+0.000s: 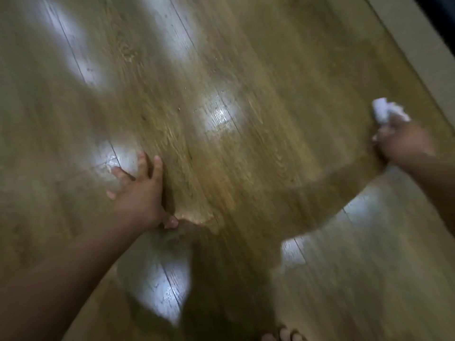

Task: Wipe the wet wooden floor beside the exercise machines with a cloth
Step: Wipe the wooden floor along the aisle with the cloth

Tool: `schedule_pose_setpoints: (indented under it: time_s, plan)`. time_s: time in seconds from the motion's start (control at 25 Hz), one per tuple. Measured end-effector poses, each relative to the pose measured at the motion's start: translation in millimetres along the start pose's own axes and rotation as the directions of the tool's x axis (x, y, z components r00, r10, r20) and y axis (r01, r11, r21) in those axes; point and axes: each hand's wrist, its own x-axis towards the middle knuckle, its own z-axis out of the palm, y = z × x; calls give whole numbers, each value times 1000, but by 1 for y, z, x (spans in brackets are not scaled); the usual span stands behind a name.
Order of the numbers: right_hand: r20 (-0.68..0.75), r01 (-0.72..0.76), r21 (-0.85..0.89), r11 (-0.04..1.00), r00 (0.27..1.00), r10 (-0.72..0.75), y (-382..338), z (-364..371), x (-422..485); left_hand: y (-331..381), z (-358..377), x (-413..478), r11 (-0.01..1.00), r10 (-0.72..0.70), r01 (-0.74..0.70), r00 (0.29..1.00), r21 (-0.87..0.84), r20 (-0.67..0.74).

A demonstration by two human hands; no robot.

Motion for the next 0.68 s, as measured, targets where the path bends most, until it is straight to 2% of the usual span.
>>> schedule_pose_setpoints:
  time_s: [0.04, 0.08, 0.16, 0.2, 0.24, 0.28, 0.32, 0.36, 0.4, 0.44, 0.48, 0.52, 0.56, 0.6, 0.64, 0.68]
  plan:
    - [84, -100, 52, 994, 992, 95, 25, 4, 17, -1, -2, -1, 1000, -15, 15, 1000, 11, 4]
    - [67, -113, 107, 988, 992, 106, 23, 9, 18, 0, -3, -2, 999, -18, 18, 1000, 31, 3]
    - [-149, -100, 193, 976, 980, 130, -33, 8, -11, 0, 1, 2, 999, -12, 12, 1000, 50, 0]
    - [-157, -93, 254, 963, 978, 136, -76, 0, -42, 4, 3, 4, 998, -23, 24, 1000, 57, -5]
    - [-65, -41, 319, 947, 996, 65, -118, -7, -77, 8, 5, 11, 997, -28, 28, 1000, 76, 2]
    - [64, 97, 383, 919, 989, -131, -154, -12, -115, 14, 6, 17, 994, -37, 36, 999, 104, 9]
    - [162, 353, 413, 839, 878, -450, -181, -17, -159, 19, 6, 22, 993, -64, 61, 998, 104, 26]
    - [234, 600, 473, 645, 620, -749, -187, -17, -202, 23, 9, 29, 993, -79, 74, 995, 91, 54]
    - [155, 752, 480, 453, 435, -887, -169, -16, -219, 26, 11, 33, 994, -84, 79, 994, 77, 65]
    - [51, 816, 455, 357, 376, -925, -140, -12, -203, 27, 13, 32, 995, -80, 76, 995, 71, 55]
    - [-41, 826, 376, 420, 468, -883, -108, -4, -168, 26, 12, 28, 995, -78, 77, 997, 61, 22]
    - [-64, 742, 316, 591, 638, -767, -79, 4, -126, 26, 10, 23, 995, -93, 92, 996, 44, 4]
    - [-59, 571, 232, 787, 816, -575, -51, 7, -80, 31, 5, 18, 993, -114, 114, 993, 33, 5]
    - [-8, 325, 150, 934, 945, -327, -22, 8, -33, 38, 1, 14, 990, -140, 140, 990, 11, 22]
    - [41, 81, 123, 989, 995, -87, 5, 10, 8, 44, 0, 14, 988, -155, 155, 987, 0, 43]
    - [66, -116, 168, 979, 992, 106, 18, 11, 40, 50, -5, 13, 986, -167, 168, 984, -10, 58]
